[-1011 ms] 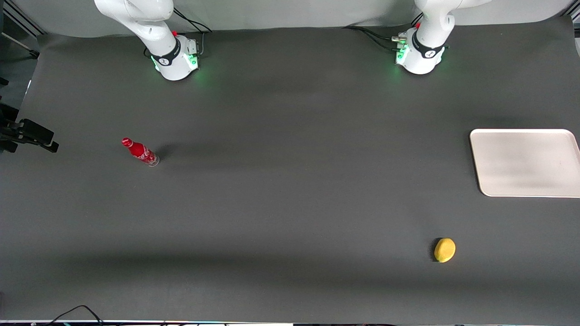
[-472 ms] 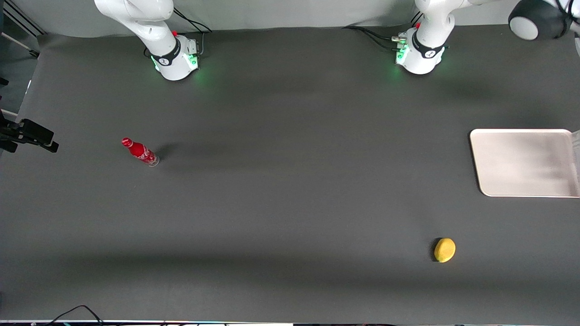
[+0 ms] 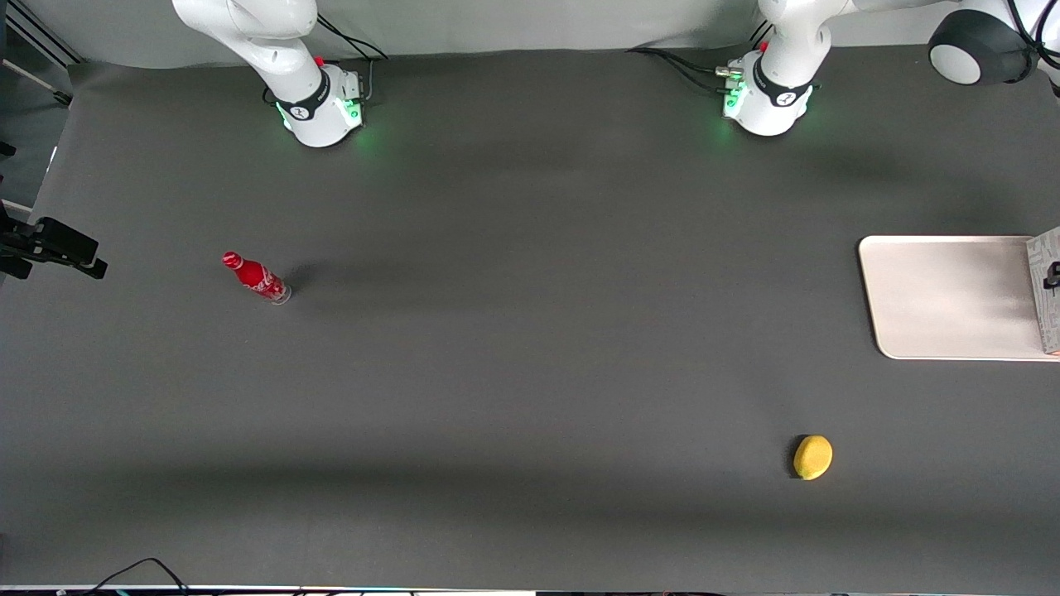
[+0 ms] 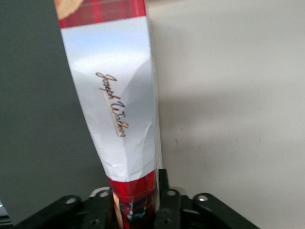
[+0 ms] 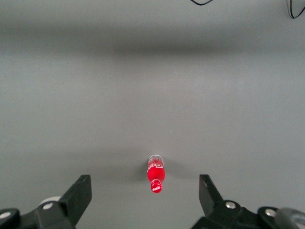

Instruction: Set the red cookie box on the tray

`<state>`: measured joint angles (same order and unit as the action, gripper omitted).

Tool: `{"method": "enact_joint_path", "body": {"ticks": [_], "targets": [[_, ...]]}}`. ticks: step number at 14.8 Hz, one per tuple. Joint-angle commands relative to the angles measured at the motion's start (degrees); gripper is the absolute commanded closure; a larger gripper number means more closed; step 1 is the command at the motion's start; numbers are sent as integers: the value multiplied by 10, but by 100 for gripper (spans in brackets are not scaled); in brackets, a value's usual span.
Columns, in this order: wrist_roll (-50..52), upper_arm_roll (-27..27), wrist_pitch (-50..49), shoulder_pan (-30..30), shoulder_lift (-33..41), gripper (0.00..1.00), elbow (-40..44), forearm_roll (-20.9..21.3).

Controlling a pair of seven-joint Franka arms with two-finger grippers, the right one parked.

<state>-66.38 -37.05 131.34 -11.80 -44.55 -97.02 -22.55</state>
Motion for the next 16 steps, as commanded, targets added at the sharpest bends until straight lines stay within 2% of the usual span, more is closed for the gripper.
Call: {"method": "enact_joint_path", "body": {"ticks": [1,3,5,8,11,13,16], "targets": [[-15,-4,-7,13,35,0,-6,-9],[-5,-8,-67,21,71,0,14,-2],[46,-22,-164,30,97,0,58,10],[135,-19,-286,35,146,0,139,68],[230,-7,-407,50,192,0,213,92],[313,46,-484,50,232,0,255,130],[477,172,-558,49,334,0,246,170]]}}
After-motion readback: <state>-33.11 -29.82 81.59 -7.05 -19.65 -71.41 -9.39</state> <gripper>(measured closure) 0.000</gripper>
